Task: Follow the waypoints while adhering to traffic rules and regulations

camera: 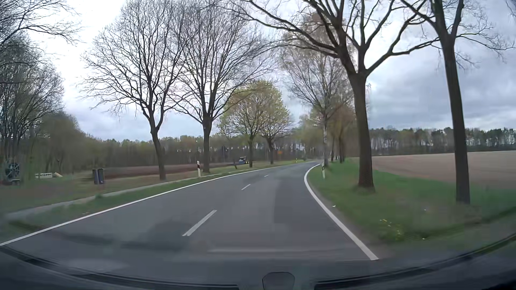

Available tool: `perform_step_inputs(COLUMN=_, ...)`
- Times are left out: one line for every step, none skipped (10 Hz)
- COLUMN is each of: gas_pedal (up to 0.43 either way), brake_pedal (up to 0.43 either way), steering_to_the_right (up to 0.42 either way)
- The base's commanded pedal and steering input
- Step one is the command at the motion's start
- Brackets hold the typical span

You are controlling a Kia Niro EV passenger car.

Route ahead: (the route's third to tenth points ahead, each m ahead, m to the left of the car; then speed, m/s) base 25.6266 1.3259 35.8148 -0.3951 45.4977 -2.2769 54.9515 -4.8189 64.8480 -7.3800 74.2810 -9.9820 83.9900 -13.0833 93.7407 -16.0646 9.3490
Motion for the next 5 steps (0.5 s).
perform_step_inputs(gas_pedal=0.118, brake_pedal=0.0, steering_to_the_right=0.024)
perform_step_inputs(gas_pedal=0.118, brake_pedal=0.0, steering_to_the_right=0.025)
perform_step_inputs(gas_pedal=0.118, brake_pedal=0.0, steering_to_the_right=0.025)
perform_step_inputs(gas_pedal=0.118, brake_pedal=0.0, steering_to_the_right=0.024)
perform_step_inputs(gas_pedal=0.118, brake_pedal=0.0, steering_to_the_right=0.025)
